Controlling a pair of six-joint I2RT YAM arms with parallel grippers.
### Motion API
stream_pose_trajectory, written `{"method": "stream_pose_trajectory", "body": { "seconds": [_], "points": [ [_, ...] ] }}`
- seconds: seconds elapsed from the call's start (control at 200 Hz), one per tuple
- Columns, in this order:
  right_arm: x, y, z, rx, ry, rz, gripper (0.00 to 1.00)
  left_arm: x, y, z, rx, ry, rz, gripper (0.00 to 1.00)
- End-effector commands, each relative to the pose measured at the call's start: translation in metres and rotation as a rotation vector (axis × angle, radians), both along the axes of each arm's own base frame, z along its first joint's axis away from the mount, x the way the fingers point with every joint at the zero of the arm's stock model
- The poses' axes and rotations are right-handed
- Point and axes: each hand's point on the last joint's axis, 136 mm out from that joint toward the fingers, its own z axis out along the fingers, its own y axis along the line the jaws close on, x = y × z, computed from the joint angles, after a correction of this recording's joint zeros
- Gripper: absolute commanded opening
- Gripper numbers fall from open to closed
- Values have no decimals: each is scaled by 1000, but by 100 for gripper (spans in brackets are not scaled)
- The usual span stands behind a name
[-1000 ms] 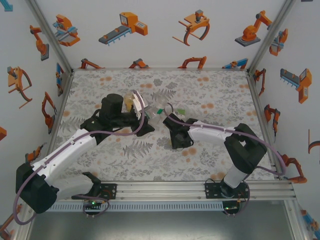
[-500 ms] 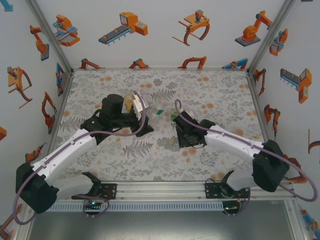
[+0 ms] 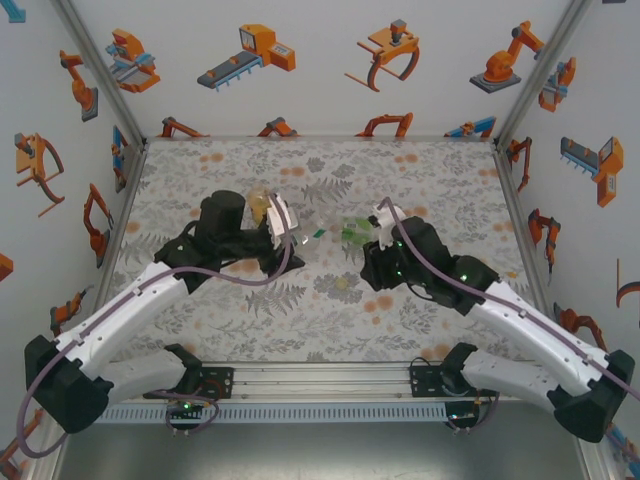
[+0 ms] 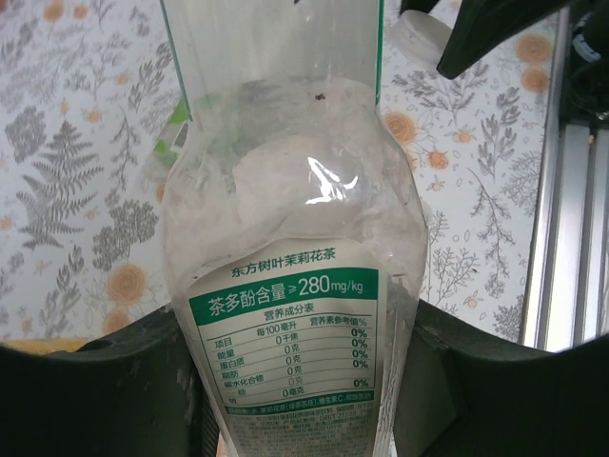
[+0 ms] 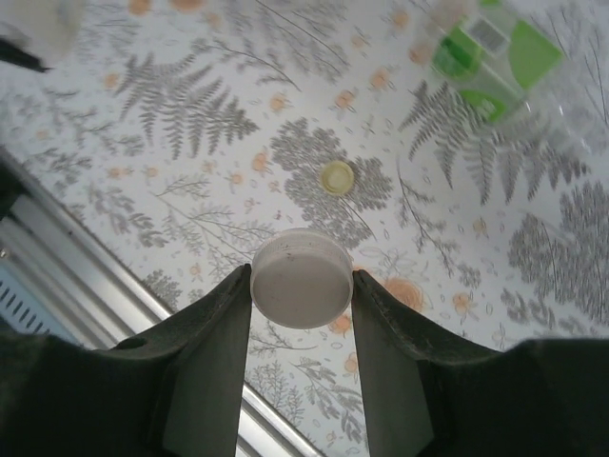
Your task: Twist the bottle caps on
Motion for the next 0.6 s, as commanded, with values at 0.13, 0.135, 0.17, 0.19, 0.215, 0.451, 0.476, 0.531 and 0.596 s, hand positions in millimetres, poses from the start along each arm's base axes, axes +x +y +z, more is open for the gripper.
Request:
{"method": "stream_pose_trajectory", "body": {
  "seconds": [0.13,0.135,0.17,0.19,0.215,0.451,0.476,0.531,0.596],
  "points": [
    [-47,14,61,105,-275,368,20,-38,5,-11,128,-139,-155,0],
    [-48,14,61,107,-281,374,20,-38,5,-11,130,-142,-154,0],
    [-53,13,66,114,-318,405,20,-39,6,-13,150,-155,-147,0],
    [-56,13,68,119,-340,420,20,-39,7,-14,162,-162,-146,0],
    [-60,13,71,125,-365,443,19,-41,8,-16,178,-171,-145,0],
    [-83,20,91,203,-484,587,18,-58,9,-28,293,-213,-174,0],
    [-84,21,92,210,-488,601,18,-59,9,-30,298,-212,-178,0],
    [-86,23,93,223,-493,619,18,-61,8,-34,309,-212,-186,0],
    [-90,25,93,229,-493,649,17,-60,7,-39,324,-211,-189,0]
  ]
}}
